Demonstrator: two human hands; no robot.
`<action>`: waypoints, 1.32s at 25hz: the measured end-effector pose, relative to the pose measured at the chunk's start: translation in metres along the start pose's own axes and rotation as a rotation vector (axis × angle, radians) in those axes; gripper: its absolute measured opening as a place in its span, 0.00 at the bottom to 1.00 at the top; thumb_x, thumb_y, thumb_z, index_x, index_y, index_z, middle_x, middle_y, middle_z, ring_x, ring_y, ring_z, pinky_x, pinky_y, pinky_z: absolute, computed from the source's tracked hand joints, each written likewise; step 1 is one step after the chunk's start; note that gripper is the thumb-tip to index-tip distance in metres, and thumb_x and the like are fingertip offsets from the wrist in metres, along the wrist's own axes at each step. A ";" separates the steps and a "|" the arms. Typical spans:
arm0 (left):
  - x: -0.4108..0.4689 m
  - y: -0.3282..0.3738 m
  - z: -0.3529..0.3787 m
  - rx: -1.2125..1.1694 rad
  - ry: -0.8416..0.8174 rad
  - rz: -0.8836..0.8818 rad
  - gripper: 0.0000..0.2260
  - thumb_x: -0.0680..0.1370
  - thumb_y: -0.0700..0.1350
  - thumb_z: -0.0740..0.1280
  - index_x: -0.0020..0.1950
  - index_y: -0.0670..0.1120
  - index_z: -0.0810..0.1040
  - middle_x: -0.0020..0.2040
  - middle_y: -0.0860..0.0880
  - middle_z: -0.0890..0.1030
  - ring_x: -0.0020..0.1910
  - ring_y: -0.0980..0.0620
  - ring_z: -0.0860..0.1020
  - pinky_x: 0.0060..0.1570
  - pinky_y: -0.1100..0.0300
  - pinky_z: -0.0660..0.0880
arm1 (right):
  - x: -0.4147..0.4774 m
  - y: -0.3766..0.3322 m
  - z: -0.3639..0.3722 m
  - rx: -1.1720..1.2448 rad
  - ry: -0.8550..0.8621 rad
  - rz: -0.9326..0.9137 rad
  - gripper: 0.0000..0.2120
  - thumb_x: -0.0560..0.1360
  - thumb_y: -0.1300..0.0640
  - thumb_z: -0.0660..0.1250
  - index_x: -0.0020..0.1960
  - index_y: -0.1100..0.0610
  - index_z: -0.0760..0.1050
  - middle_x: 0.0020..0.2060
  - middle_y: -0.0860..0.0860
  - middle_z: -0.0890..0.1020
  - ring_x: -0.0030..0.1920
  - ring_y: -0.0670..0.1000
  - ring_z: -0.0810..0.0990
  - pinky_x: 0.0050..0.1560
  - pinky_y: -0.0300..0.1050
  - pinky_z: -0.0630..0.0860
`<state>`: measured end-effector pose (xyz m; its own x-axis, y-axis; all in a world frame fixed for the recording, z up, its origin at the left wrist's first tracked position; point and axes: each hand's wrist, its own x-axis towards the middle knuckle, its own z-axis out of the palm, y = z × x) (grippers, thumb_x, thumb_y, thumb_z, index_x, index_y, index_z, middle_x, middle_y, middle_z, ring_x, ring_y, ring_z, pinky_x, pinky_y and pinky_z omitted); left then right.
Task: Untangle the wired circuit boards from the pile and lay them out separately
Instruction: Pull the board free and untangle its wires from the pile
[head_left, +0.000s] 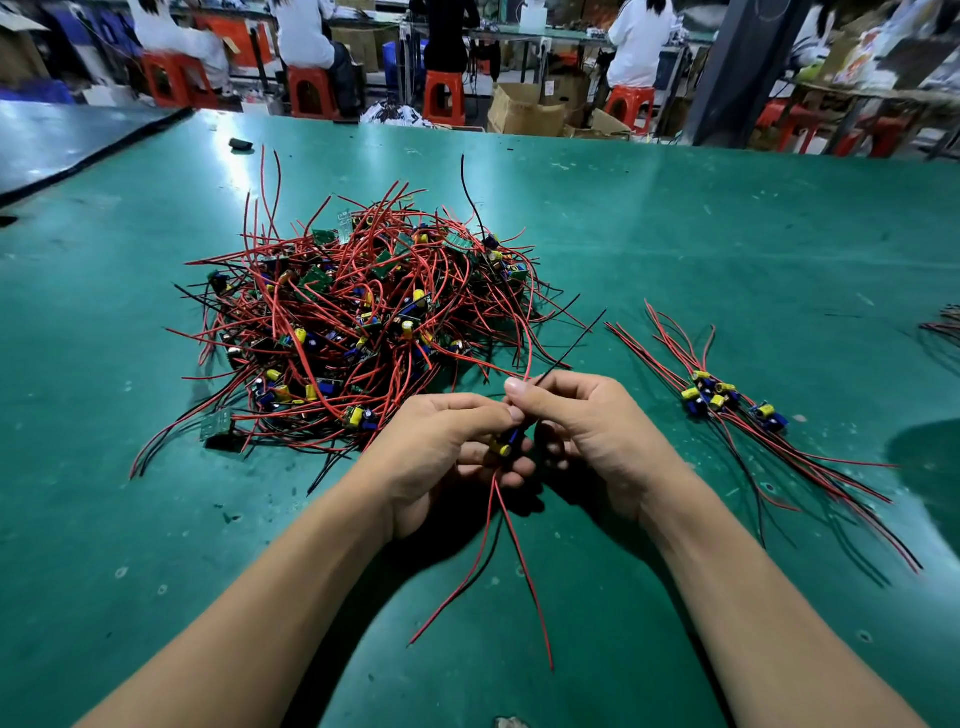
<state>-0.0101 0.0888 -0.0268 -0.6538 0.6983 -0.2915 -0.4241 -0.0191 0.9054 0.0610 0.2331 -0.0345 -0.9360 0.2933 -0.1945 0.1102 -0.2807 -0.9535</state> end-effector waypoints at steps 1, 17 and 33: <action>0.000 0.000 0.000 0.003 0.002 0.001 0.05 0.75 0.35 0.69 0.47 0.34 0.81 0.39 0.35 0.82 0.31 0.44 0.82 0.32 0.57 0.81 | 0.000 0.000 0.000 -0.007 0.004 -0.018 0.11 0.71 0.53 0.77 0.39 0.59 0.80 0.33 0.57 0.81 0.25 0.51 0.77 0.24 0.39 0.75; 0.001 -0.005 0.002 0.083 0.010 0.029 0.05 0.76 0.34 0.68 0.43 0.36 0.83 0.34 0.36 0.81 0.27 0.44 0.79 0.27 0.59 0.78 | 0.001 -0.004 -0.010 -0.142 -0.073 0.040 0.09 0.79 0.54 0.70 0.51 0.60 0.84 0.36 0.60 0.79 0.28 0.50 0.74 0.29 0.39 0.71; 0.007 0.002 0.008 0.174 0.037 0.073 0.05 0.75 0.36 0.69 0.40 0.38 0.83 0.30 0.42 0.80 0.24 0.47 0.77 0.23 0.63 0.73 | 0.032 -0.003 -0.017 0.232 0.479 -0.266 0.08 0.75 0.61 0.74 0.39 0.56 0.78 0.31 0.48 0.76 0.19 0.42 0.62 0.20 0.34 0.58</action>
<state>-0.0105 0.0994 -0.0240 -0.7025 0.6730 -0.2314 -0.2619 0.0578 0.9634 0.0369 0.2590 -0.0418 -0.6606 0.7454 -0.0893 -0.2338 -0.3173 -0.9191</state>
